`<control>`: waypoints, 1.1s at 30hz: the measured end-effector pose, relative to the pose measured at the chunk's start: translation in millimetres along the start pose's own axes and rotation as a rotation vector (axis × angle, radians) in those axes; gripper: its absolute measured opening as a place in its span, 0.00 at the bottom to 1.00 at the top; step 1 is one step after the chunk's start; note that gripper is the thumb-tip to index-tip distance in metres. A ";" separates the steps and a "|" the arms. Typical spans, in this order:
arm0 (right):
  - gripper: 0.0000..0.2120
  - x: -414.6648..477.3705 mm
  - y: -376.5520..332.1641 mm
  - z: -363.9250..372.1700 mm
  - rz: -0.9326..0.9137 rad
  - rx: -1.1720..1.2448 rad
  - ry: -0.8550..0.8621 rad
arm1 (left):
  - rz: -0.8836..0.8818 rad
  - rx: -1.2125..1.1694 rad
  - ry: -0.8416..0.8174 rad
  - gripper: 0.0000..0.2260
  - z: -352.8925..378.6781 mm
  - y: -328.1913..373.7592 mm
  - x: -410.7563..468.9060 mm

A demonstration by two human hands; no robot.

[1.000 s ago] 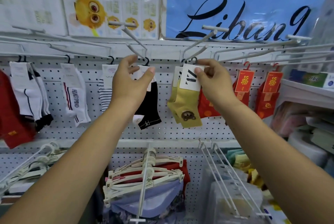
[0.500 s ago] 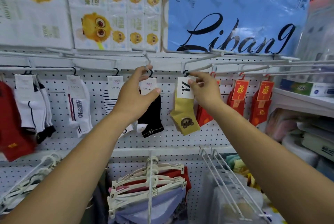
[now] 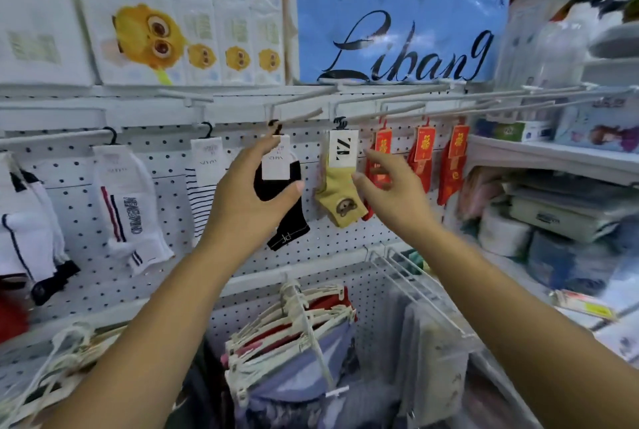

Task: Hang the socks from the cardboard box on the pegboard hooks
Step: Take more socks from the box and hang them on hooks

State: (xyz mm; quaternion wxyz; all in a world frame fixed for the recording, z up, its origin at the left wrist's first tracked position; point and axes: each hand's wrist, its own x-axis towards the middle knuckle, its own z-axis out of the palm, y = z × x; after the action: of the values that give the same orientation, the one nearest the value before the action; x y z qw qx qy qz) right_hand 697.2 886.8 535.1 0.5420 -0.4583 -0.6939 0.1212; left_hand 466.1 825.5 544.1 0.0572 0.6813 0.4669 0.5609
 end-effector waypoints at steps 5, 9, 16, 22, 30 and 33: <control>0.20 -77.7 -22.7 1.1 -0.043 -0.050 -0.045 | -0.009 0.019 -0.049 0.26 -21.8 -6.9 -58.3; 0.21 -153.3 -29.6 8.0 -0.090 -0.076 -0.177 | -0.060 0.071 -0.123 0.26 -47.6 -9.8 -134.8; 0.24 -314.3 -12.5 33.4 -0.008 -0.010 -0.526 | -0.366 0.227 -0.225 0.26 -81.4 -5.3 -321.3; 0.23 -454.4 -4.0 38.6 0.109 0.026 -0.817 | -0.660 0.290 -0.185 0.22 -103.9 12.6 -486.0; 0.25 -608.1 -32.7 39.9 0.118 -0.008 -1.327 | -1.139 0.444 -0.128 0.31 -164.2 90.7 -705.5; 0.28 -646.9 -46.1 47.5 0.063 -0.067 -1.519 | -1.302 0.467 -0.016 0.31 -189.1 116.6 -765.9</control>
State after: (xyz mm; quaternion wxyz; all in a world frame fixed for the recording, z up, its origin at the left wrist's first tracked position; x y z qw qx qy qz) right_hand 628.1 380.6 132.9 -0.1025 -0.2850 -0.8661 0.3976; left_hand 428.2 139.9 138.8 0.2373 0.2609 0.8890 0.2921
